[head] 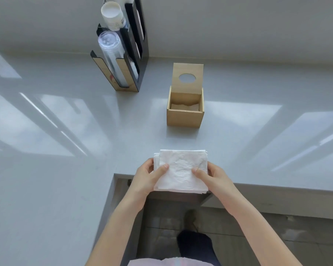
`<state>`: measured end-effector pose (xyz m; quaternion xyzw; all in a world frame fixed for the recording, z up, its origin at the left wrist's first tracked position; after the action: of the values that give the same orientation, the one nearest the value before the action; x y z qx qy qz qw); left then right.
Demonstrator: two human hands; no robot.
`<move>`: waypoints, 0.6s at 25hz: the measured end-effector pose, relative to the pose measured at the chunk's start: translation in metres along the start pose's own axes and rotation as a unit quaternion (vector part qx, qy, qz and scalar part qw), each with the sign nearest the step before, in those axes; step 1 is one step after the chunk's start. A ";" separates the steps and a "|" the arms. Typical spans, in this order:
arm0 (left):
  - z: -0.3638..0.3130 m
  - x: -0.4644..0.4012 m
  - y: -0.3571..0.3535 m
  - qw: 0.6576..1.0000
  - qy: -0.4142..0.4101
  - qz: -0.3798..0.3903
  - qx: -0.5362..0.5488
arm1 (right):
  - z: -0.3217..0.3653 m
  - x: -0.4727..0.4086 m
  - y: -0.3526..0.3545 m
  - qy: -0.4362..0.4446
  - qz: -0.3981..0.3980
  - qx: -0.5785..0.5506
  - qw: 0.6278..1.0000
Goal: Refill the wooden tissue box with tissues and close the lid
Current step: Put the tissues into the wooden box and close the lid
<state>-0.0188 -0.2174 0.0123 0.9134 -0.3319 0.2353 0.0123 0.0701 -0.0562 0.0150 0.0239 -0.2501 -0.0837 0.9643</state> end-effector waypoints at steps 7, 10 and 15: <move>-0.045 -0.057 -0.022 0.998 -0.022 -0.044 -0.042 | 0.035 -0.048 0.059 0.024 -0.005 0.034 0.999; -0.060 -0.077 -0.029 0.996 -0.040 -0.071 -0.046 | 0.048 -0.065 0.080 0.034 -0.008 0.047 0.998; -0.081 -0.108 -0.035 0.993 -0.055 -0.095 -0.048 | 0.072 -0.092 0.108 0.045 -0.008 0.058 0.997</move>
<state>-0.1044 -0.1107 0.0418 0.9508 -0.2547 0.1657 0.0605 -0.0279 0.0663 0.0434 0.0855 -0.2102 -0.0756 0.9710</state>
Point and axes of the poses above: each hand's wrist, its own x-axis away from the middle knuckle, its own y-axis out of the back of the hand, z = x × y, the point moved 3 cm from there along -x, towards the middle knuckle, and after that the axes turned 11 degrees about z, right-handed, at the moved point
